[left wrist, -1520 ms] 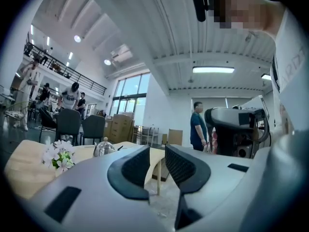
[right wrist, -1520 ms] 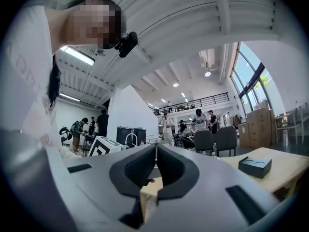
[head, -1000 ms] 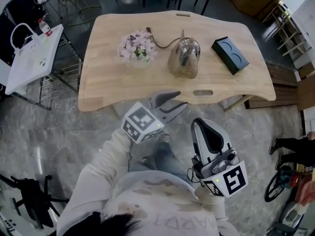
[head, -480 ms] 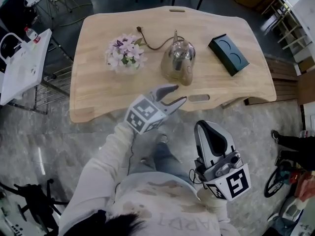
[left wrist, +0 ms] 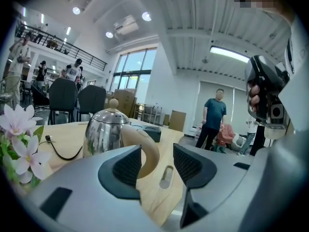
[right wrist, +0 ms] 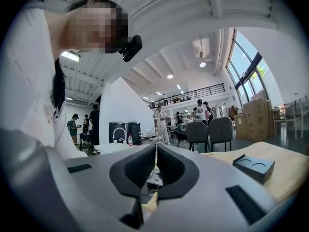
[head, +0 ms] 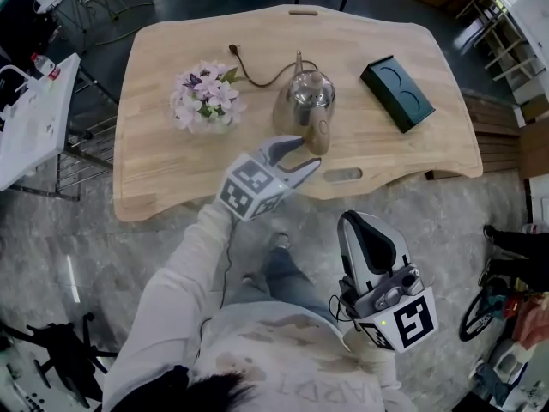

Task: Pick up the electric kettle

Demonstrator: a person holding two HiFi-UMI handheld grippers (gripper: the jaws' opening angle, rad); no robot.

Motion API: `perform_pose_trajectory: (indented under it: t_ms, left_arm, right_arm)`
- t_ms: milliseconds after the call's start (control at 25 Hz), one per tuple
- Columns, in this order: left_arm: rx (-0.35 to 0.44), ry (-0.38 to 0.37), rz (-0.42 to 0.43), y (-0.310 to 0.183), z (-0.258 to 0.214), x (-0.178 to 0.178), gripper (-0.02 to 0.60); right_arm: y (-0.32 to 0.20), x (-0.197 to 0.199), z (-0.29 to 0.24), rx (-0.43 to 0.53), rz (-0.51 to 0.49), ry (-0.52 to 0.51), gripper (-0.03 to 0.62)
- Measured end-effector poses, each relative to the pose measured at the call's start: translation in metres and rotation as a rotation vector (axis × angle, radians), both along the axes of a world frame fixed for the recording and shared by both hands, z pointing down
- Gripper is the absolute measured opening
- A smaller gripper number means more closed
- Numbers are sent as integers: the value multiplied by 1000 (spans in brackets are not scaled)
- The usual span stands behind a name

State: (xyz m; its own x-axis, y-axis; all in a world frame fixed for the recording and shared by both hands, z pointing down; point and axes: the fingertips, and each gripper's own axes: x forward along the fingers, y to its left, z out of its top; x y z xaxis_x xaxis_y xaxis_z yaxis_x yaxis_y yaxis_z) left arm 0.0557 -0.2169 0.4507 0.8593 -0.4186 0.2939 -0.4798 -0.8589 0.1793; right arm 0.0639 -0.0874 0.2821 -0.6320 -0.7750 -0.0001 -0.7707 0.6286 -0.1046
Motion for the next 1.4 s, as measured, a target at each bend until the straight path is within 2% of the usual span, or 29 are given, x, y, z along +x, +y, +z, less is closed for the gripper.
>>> perform_pose_trajectory:
  t_ms: [240,560,1400]
  left_arm:
    - [-21,-41,10,-14,19,7,189]
    - [-26,-78,72,-13,38,31,196]
    - [9,-83,105,-36,50,58,198]
  right_arm:
    - [-11,9,5,-17,6,1,18]
    - [-21,21,15,-41,13,0,18]
    - [-41,44,25,-71,28,1,18]
